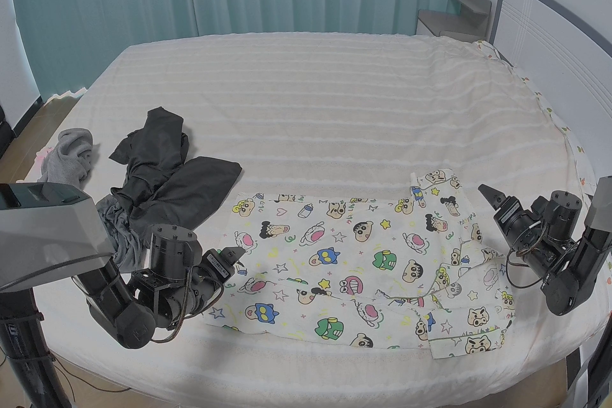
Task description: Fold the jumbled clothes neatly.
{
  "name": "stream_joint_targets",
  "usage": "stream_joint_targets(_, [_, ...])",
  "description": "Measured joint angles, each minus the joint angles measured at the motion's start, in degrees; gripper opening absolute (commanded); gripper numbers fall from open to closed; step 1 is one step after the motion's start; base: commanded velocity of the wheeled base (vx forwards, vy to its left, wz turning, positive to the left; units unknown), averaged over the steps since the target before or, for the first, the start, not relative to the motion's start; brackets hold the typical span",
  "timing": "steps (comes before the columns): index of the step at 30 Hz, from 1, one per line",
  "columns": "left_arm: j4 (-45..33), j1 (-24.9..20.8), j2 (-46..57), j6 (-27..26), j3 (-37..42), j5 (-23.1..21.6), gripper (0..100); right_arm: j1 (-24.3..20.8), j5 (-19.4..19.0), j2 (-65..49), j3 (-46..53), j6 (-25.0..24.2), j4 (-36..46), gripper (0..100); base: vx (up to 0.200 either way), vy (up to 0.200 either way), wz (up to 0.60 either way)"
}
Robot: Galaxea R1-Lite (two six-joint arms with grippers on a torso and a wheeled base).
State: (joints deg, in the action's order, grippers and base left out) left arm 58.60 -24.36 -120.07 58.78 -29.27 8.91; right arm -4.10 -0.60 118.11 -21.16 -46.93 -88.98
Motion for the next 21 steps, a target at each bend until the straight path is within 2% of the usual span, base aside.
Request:
stream_joint_targets(10, [0.0, 0.0, -0.1, 0.0, 0.0, 0.2, 100, 0.0, 0.0, 0.1, 0.0, 0.0, 0.0, 100, 0.0, 0.0, 0.0])
stream_joint_targets(19, [0.0, 0.0, 0.0, -0.1, 0.1, 0.0, 100, 0.0, 0.0, 0.1, 0.0, 0.0, 0.0, 100, 0.2, 0.0, 0.0])
stream_joint_targets(21, [0.1, -0.1, 0.0, -0.3, 0.1, 0.1, 100, 0.0, 0.0, 0.1, 0.0, 0.0, 0.0, 100, 0.0, 0.0, 0.0])
